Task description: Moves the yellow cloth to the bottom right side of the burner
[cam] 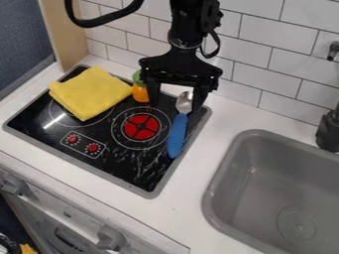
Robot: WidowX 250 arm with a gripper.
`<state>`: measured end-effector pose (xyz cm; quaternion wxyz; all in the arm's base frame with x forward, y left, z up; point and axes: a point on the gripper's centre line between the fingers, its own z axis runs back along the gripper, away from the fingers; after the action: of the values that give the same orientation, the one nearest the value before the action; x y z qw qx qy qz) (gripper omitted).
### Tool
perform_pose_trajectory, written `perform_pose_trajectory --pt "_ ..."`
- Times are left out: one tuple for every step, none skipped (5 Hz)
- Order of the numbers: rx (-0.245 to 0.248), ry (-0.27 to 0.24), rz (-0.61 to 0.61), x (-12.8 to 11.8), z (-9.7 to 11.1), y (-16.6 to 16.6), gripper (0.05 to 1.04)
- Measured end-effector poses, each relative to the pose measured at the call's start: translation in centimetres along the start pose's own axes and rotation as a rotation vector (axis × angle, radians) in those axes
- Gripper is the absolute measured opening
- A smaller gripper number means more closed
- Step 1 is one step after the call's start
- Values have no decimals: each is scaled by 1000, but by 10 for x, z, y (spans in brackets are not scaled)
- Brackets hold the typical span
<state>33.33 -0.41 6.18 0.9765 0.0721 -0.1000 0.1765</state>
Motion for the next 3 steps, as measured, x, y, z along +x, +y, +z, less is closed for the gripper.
perform_pose_trajectory --pt "7 33 0 -7 -9 0 1001" --pt "-24 43 78 -3 -8 20 1001" --pt "-39 54 152 3 -1 36 1001"
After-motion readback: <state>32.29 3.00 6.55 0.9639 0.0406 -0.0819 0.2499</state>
